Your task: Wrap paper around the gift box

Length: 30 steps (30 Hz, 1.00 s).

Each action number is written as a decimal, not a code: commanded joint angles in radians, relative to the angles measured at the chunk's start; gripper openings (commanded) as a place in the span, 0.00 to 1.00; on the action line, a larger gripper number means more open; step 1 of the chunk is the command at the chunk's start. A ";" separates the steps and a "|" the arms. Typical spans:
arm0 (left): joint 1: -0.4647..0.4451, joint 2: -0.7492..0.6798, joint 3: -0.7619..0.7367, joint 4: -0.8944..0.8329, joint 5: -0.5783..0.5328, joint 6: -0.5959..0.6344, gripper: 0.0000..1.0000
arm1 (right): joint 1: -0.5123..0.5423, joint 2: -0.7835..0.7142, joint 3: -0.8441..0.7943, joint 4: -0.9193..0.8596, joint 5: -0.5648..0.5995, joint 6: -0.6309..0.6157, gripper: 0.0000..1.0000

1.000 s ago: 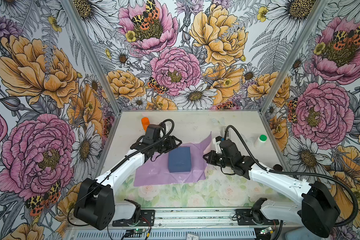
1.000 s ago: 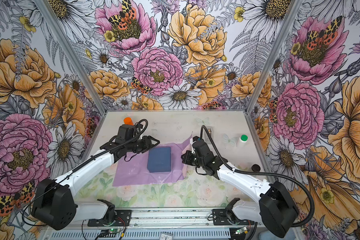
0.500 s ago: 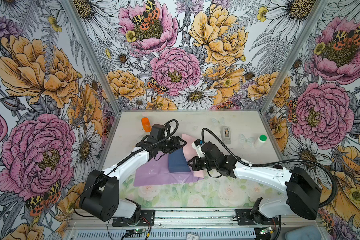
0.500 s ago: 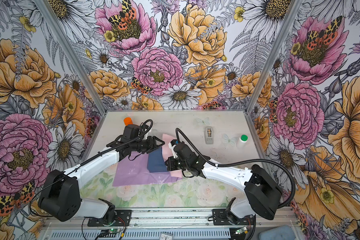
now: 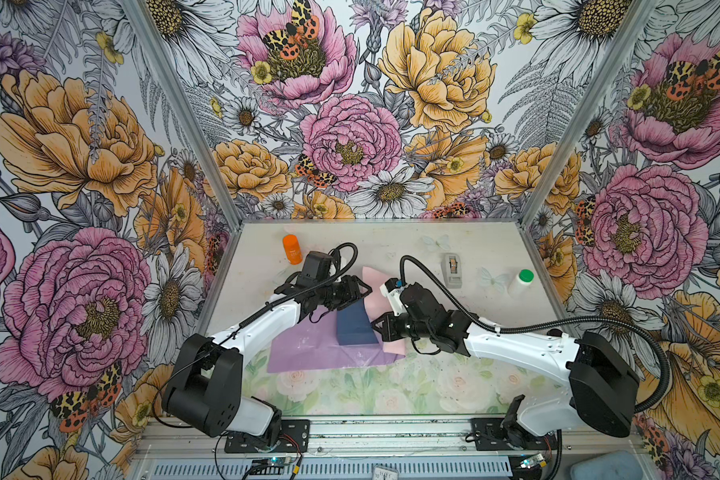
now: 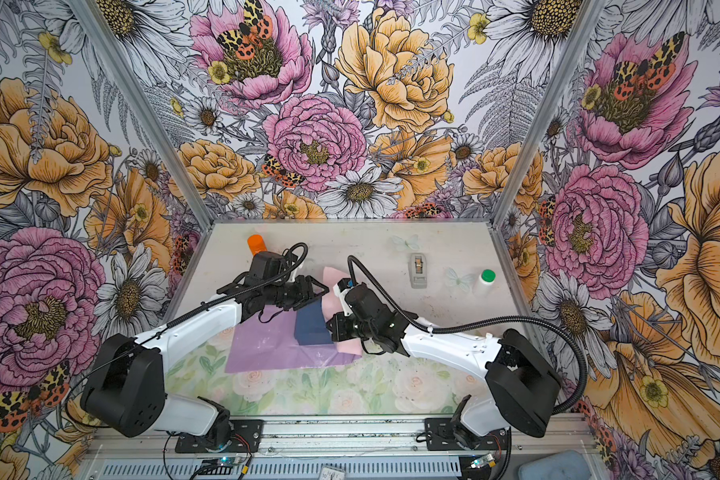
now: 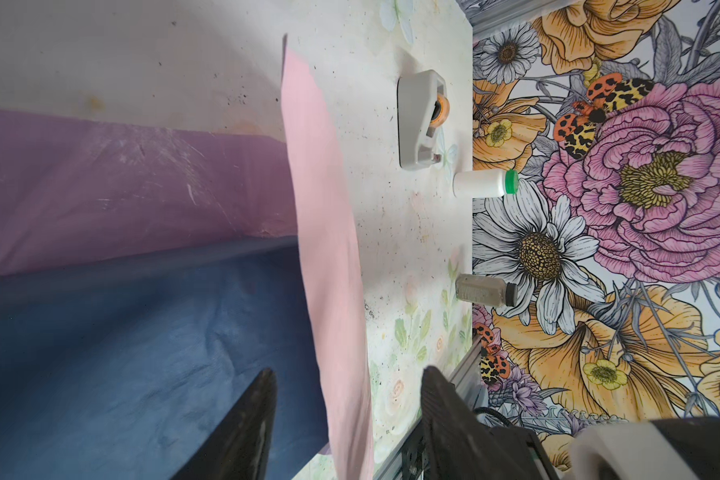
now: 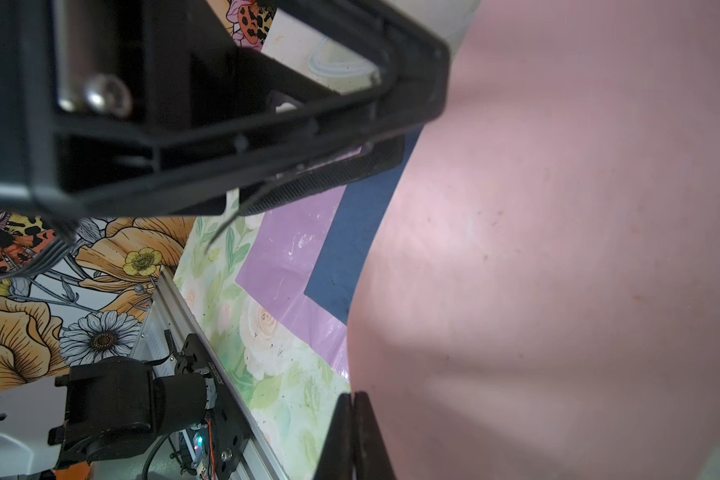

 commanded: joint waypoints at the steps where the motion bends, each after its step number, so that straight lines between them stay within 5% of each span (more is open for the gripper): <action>1: -0.004 0.012 -0.009 0.027 -0.014 -0.009 0.54 | 0.009 0.007 0.025 0.052 -0.001 -0.014 0.00; 10: -0.009 0.038 -0.036 0.101 0.000 -0.049 0.40 | 0.018 0.013 0.024 0.088 -0.008 -0.008 0.00; 17: -0.002 0.040 -0.043 0.125 0.015 -0.058 0.00 | 0.023 0.014 0.028 0.098 -0.008 -0.010 0.00; 19: 0.013 0.033 -0.052 0.125 0.016 -0.056 0.00 | 0.023 0.005 0.025 0.094 -0.007 -0.015 0.00; 25: 0.066 -0.018 -0.077 0.056 0.018 0.000 0.00 | 0.000 -0.079 0.010 0.060 0.020 -0.027 0.47; 30: 0.094 -0.066 -0.087 -0.024 -0.018 0.057 0.00 | -0.047 -0.119 0.030 -0.079 0.128 -0.008 0.53</action>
